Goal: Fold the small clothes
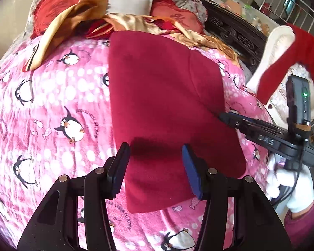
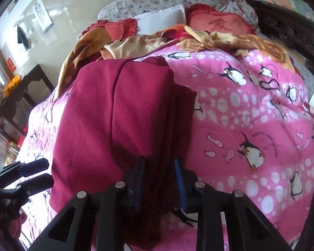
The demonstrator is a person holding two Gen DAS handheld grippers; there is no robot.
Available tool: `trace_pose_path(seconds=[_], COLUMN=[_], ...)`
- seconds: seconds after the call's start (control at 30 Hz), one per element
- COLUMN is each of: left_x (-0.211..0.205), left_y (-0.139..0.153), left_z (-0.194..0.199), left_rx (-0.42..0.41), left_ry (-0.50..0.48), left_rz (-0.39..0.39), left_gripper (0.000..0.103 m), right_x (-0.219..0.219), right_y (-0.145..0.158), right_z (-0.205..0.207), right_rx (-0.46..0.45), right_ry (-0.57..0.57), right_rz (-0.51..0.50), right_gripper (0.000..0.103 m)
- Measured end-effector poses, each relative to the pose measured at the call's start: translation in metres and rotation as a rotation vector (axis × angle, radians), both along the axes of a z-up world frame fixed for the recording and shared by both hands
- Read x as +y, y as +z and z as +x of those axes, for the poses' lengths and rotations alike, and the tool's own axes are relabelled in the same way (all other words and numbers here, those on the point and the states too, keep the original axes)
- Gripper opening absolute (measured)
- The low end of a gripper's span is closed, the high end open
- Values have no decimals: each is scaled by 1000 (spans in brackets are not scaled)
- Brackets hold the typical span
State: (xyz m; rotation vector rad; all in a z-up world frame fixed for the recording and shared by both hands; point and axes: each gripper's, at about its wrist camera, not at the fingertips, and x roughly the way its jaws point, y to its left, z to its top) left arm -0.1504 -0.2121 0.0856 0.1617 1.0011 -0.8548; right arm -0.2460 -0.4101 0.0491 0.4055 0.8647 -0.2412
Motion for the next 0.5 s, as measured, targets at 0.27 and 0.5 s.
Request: trace_pose_path(seconds=[0.27, 0.5], left_x=[4, 1], left_y=[-2, -11], left_z=[12, 27], left_rx=[8, 45], left_ry=[33, 48], left_rz=[-7, -42], left_gripper=[52, 64], right_x=[-7, -24], right_y=[19, -3], right_z=[-7, 5], right_rx=[-97, -112], right_ry=[-35, -46], right_rz=[77, 204], right_gripper=[52, 70])
